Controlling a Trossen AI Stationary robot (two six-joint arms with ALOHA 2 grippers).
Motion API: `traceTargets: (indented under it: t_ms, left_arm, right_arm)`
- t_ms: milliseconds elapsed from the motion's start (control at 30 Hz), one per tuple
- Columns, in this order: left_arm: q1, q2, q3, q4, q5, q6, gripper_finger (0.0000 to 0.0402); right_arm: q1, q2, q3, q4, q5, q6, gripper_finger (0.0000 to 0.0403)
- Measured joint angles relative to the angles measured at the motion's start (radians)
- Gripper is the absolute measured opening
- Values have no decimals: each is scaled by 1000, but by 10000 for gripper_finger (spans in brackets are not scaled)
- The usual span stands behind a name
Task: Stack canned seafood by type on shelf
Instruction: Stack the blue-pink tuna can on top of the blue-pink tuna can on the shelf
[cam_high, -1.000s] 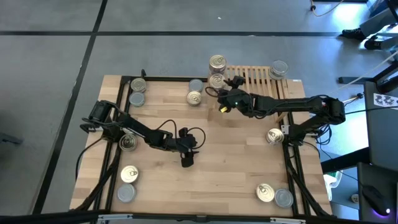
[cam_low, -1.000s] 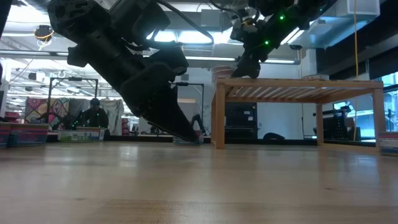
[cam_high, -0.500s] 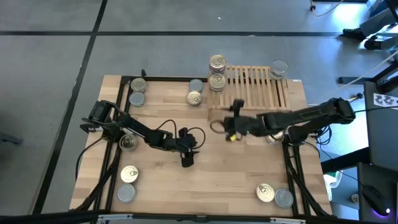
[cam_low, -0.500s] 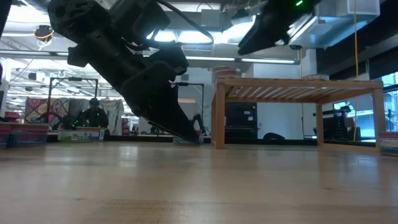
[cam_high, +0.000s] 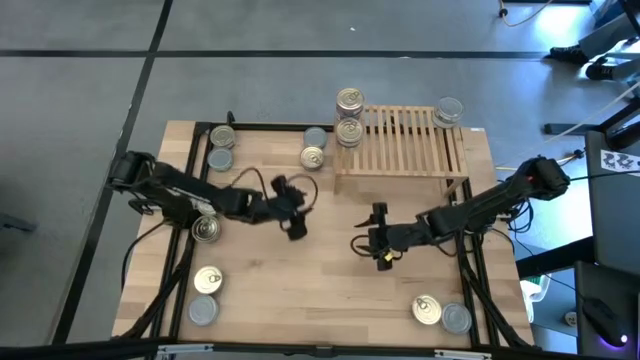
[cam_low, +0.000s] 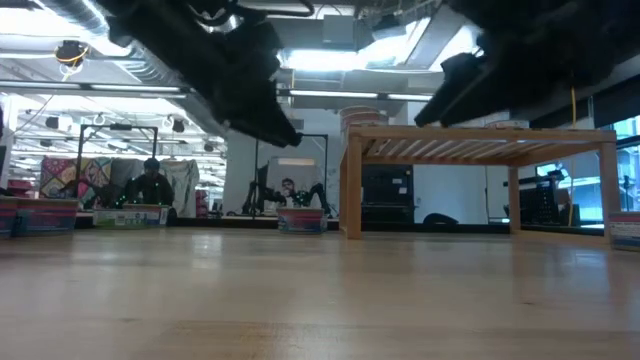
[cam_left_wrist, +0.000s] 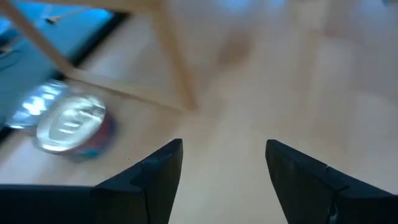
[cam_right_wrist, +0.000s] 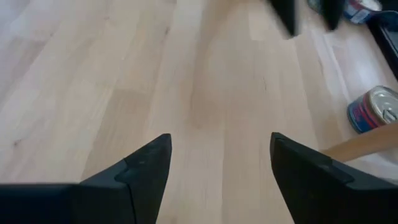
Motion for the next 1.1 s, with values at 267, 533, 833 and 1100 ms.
traceTargets:
  t_ms: [267,533,833,1100]
  left_arm:
    - [227,26,0,28,-3,6,229]
    - [409,154,13,214,3,38,229]
    - [499,265,61,223,122,33,229]
    - [499,293,64,150,185,35,229]
  right_arm:
    - [0,76,-72,207,22,9,263]
    - [0,120,-71,215,36,71,263]
    - [0,166,-71,244,36,93,263]
    - [0,173,-71,254,36,93,263]
